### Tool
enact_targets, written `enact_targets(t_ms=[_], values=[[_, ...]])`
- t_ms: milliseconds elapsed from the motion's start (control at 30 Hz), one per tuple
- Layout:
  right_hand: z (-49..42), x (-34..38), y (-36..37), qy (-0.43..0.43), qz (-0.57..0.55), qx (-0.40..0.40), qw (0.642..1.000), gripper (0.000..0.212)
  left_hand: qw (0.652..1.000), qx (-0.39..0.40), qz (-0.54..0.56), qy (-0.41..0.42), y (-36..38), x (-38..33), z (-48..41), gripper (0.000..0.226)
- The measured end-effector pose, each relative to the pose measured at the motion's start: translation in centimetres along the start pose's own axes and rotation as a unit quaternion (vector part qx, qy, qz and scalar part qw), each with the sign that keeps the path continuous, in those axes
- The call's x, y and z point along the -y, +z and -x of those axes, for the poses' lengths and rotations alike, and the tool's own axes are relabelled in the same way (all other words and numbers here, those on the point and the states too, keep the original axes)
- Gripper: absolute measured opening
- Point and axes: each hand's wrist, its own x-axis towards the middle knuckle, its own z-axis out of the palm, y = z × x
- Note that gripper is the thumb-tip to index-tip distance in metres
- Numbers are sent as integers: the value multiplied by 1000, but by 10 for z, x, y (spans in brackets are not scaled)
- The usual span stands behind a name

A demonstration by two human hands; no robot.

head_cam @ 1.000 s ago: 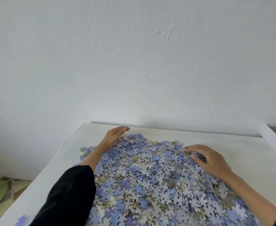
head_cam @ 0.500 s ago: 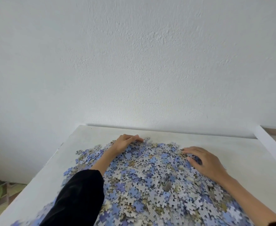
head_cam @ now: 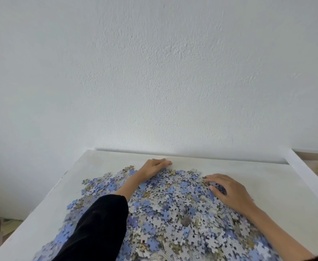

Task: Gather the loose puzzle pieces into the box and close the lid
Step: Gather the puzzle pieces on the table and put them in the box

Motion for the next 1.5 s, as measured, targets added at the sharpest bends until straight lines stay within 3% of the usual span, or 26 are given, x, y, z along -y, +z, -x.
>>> enact_targets(t_ms=[267,333,433,533,633,933,1100,1233,1500], values=[[0,-2,1,4,-9,-5,1000,28,999,-18,28,10,0,-2,20,51],[0,-2,0,4,-4,-4,1000,28,997,-61,32,21,-13,-1,31,53],[1,-2,1,2,1,-1,1000,28,987,-158,11,5,-50,15,55,36],[0,-1,0,0,2,-2,1000,28,963,-251,-83,-60,-93,58,91,35],[1,0,0,2,3,-1,1000,28,941,-302,-64,-143,-114,101,127,39],[0,3,0,-8,-8,-11,1000,25,943,-298,-12,-150,-88,96,139,40],[0,4,-5,15,-60,8,998,22,953,-250,-103,-134,-84,70,144,47],[5,11,-25,69,-206,37,975,20,948,-269,-150,-83,-68,41,141,33],[81,5,-61,143,-208,-50,966,20,978,-146,-144,29,4,-14,126,29]])
